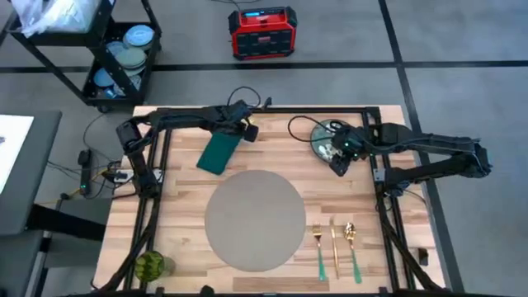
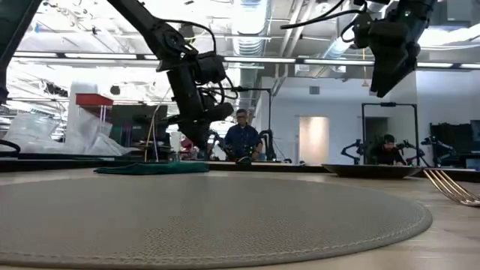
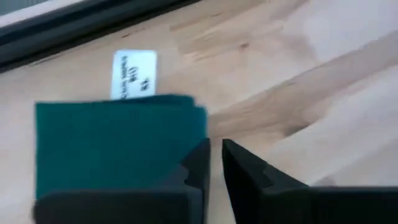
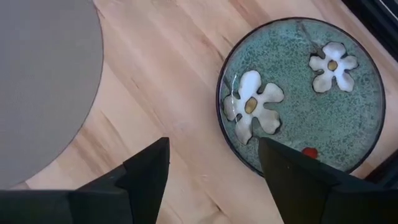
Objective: Set table place
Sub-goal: Move the green table napkin beside the gray table placemat
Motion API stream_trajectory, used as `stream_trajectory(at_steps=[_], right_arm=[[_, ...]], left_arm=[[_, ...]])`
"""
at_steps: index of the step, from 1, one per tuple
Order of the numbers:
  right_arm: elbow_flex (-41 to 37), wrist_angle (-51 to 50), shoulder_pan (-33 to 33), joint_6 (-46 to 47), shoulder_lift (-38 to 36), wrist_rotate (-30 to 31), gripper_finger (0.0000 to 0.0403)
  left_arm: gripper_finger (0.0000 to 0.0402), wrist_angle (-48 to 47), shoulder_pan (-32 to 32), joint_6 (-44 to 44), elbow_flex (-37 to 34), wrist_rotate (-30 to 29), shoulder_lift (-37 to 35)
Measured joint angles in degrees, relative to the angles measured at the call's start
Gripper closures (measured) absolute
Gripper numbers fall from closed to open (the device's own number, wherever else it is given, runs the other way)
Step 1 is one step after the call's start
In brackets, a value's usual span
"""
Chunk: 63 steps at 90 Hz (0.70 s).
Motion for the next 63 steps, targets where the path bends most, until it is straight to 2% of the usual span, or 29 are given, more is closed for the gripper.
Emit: stream_trajectory(at_steps=[15,27,36,43,54,63], right_arm=[[0.0,0.0,0.0,0.0,0.0,0.0,0.0168],[0.0,0.0,0.0,-0.1,0.0,0.1,0.0168],[0.0,0.1,0.0,-1.3,0.0,0.1,0.0168],[0.0,0.2,0.0,-1.5,0.0,0.3,0.0168],[0.0,-0.1,0.0,-0.6,0.0,0.4,0.0168],[0.0,-0.8,0.2,0.4,0.0,0.4,0.0168]], left_arm=[[0.0297,0.0,0.0,1.1,2.0,4.4,0.0],[0.0283,-15.1,-0.1,3.6,8.0,3.1,0.0],[0.0302,-24.2,-1.4,8.6,11.5,-2.6,-0.1],[0.0326,-27.8,-2.6,11.4,11.5,-4.2,-0.2],[0.0384,-26.5,-3.1,11.9,8.7,-4.6,-0.1],[0.0397,-26.7,-3.2,12.7,6.7,-4.8,0.0]])
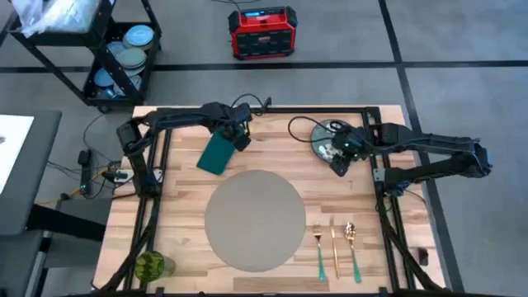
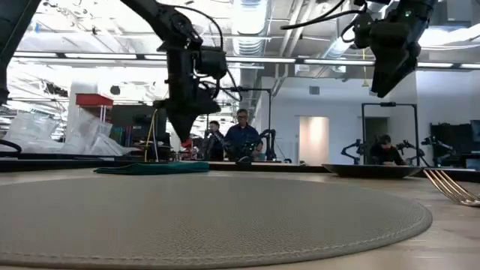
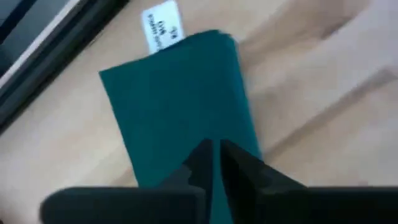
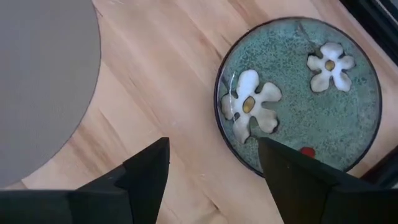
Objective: Set table place
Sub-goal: Move the green table napkin beside the gray table placemat
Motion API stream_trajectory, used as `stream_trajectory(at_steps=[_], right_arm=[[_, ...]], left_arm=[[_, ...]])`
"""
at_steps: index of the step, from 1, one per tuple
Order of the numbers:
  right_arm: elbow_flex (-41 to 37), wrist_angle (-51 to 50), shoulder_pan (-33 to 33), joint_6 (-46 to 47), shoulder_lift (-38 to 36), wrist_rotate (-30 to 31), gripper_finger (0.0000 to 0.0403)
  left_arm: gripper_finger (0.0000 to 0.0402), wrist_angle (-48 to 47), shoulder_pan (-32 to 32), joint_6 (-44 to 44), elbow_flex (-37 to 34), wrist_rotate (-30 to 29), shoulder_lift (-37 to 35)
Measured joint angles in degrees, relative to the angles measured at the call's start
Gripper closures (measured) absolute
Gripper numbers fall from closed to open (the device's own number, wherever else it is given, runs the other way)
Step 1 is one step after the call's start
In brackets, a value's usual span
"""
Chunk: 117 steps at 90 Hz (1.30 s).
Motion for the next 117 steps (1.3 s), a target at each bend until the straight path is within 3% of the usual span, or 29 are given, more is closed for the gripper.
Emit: stream_trajectory(at_steps=[24,48,66,88,107,117], right_arm=[[0.0,-1.6,1.4,0.1,0.0,0.0,0.0168],[0.0,-1.6,2.1,0.9,0.0,0.0,0.0168],[0.0,-1.6,2.3,1.8,0.0,0.0,0.0168],[0.0,-1.6,2.4,3.5,0.0,0.0,0.0168],[0.0,-1.5,2.4,3.2,0.0,0.0,0.0168],[0.0,-1.6,2.4,3.1,0.0,0.0,0.0168]], left_arm=[[0.0401,3.9,0.7,2.1,-5.8,1.8,-2.0],[0.0402,12.7,3.8,2.1,-16.9,6.6,-5.9],[0.0402,13.3,3.9,0.3,-24.0,9.6,-6.8],[0.0402,8.6,-1.0,-11.5,-29.5,11.2,-9.2],[0.0402,-0.1,-8.7,-20.5,-32.2,13.4,-15.5],[0.0402,1.6,-13.4,-30.3,-36.8,15.4,-20.2]])
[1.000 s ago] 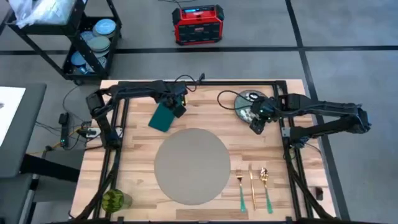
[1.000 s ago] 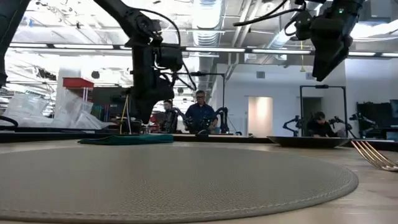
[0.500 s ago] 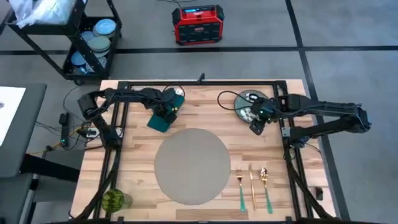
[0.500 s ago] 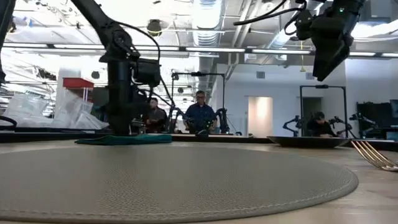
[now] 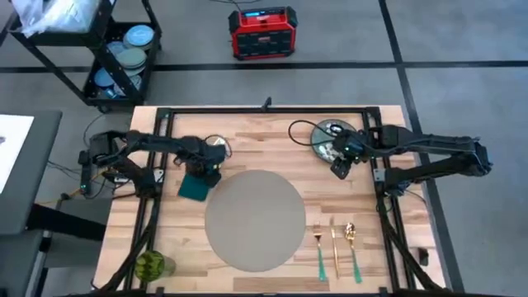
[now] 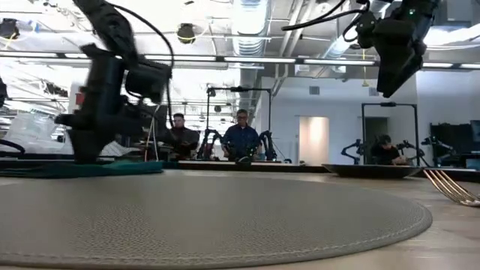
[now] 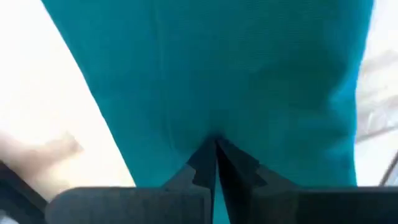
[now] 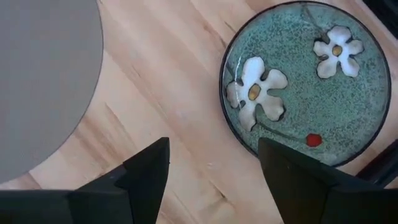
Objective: Set table place
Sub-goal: Move the green table napkin beside the gray table placemat
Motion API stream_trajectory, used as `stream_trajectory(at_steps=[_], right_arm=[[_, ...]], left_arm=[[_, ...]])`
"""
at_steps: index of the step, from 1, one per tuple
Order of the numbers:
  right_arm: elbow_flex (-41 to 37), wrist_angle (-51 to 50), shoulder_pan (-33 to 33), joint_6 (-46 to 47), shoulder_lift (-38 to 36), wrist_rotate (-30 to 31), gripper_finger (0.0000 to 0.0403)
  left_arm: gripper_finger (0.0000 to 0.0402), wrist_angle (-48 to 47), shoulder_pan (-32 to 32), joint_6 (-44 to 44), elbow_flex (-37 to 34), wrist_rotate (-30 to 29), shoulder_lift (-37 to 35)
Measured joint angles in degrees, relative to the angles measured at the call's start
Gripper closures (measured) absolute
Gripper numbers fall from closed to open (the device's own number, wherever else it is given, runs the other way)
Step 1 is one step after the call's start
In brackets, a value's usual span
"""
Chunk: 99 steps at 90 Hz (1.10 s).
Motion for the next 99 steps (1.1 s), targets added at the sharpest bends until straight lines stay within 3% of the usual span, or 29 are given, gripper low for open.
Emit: stream_trajectory(at_steps=[23,41,52,65,84,99], right_arm=[[0.0,0.0,0.0,-1.5,0.0,0.0,0.0168],[0.0,0.1,0.0,-2.0,0.0,0.0,0.0168],[0.0,0.0,0.0,-2.2,0.0,0.0,0.0168],[0.0,0.1,0.0,-2.2,0.0,0.0,0.0168],[0.0,0.0,0.0,-2.1,0.0,0.0,0.0168],[0.0,0.0,0.0,-2.1,0.0,0.0,0.0168]], left_arm=[[0.0402,3.0,-16.7,-23.5,-6.8,4.3,-7.8],[0.0402,2.1,-28.2,-37.0,-7.0,6.2,-9.0],[0.0402,7.3,-33.3,-44.7,-7.0,6.5,-8.7],[0.0402,11.8,-37.2,-49.1,-6.9,6.1,-8.5],[0.0402,5.8,-40.2,-50.4,-6.8,8.2,-8.6],[0.0401,6.3,-40.6,-52.8,-6.9,7.8,-8.6]])
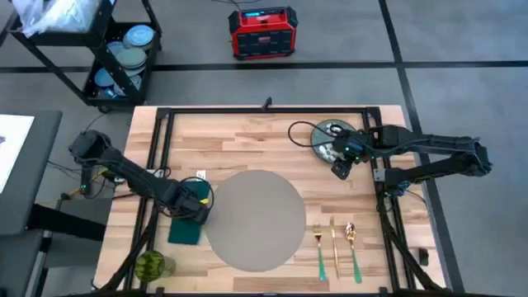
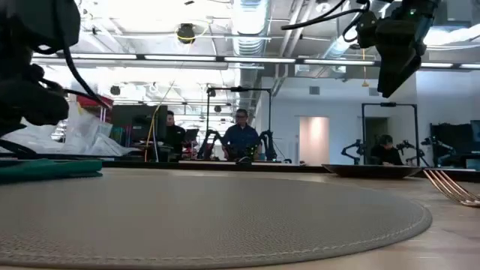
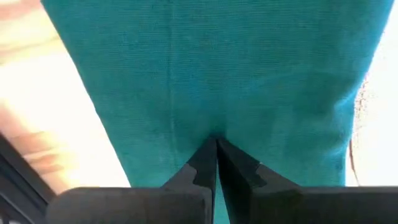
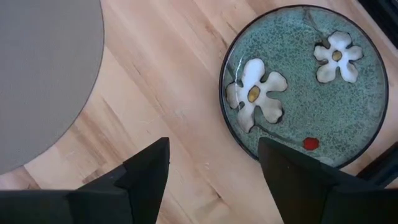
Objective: Set table place
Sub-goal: Move the green table napkin beside the gray table placemat
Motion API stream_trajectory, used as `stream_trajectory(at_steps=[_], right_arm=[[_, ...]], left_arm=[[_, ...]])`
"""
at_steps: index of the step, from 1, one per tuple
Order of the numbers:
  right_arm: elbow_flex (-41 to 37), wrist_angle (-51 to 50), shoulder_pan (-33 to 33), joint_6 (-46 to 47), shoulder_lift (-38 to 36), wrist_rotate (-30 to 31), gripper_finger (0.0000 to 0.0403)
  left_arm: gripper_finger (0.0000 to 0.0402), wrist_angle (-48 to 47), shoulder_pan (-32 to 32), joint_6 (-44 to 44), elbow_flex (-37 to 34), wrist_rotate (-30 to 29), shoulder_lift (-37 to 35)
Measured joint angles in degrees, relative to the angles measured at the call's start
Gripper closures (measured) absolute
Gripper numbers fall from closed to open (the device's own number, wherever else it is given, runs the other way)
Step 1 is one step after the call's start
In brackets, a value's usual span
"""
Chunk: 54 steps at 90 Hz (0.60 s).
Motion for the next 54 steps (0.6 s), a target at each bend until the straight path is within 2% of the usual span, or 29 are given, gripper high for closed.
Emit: stream_trajectory(at_steps=[12,54], right_arm=[[0.0,0.0,0.0,0.0,0.0,0.0,0.0168],[0.0,-0.2,0.0,0.2,0.0,-0.1,0.0168]], left_arm=[[0.0402,3.3,0.0,-0.2,0.1,-0.9,0.0],[0.0401,1.8,0.0,2.7,0.9,-1.2,-0.6]])
